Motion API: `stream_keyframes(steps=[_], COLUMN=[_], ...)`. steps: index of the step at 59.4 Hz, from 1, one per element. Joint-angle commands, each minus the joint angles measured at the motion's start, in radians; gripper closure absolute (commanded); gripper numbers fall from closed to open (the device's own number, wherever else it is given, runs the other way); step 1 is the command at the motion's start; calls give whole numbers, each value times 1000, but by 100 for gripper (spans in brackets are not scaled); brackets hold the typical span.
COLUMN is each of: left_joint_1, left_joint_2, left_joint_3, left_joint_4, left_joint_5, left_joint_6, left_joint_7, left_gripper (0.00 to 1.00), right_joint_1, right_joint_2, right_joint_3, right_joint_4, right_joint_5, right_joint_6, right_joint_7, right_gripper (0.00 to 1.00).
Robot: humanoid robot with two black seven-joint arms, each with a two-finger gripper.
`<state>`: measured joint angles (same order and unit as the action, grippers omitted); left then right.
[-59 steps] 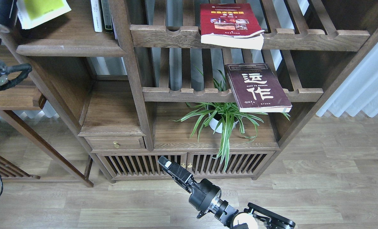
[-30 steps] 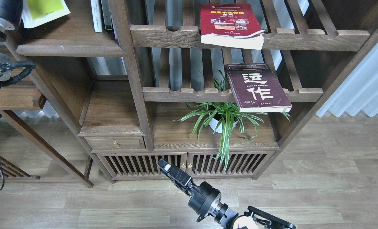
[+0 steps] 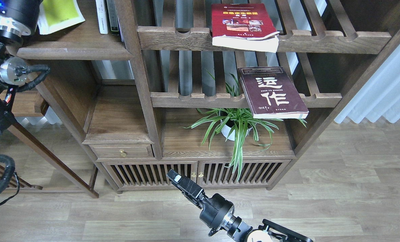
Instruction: Organize books on shelf
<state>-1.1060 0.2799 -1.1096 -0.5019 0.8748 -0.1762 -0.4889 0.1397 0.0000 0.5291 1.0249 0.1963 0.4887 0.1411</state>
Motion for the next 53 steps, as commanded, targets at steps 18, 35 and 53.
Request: stream_keyframes(steps=[18, 35, 53], left_joint_1=[6, 28, 52], left_joint_2=[-10, -10, -10], left_joint_3=[22, 30, 39], left_joint_4=[-21, -55, -75], left_joint_5=[-3, -5, -5], left_joint_6=[-6, -6, -8], left_joint_7=[0, 0, 0], left_gripper=[89, 78, 66], right_joint_1=[1, 1, 1], right_joint_2=[0, 0, 0], right_joint_3=[0, 0, 2], right_joint_4=[0, 0, 0], right_joint_5=[0, -3, -5], right_joint_6=[0, 0, 0], right_joint_7=[0, 0, 0], right_gripper=[26, 26, 26])
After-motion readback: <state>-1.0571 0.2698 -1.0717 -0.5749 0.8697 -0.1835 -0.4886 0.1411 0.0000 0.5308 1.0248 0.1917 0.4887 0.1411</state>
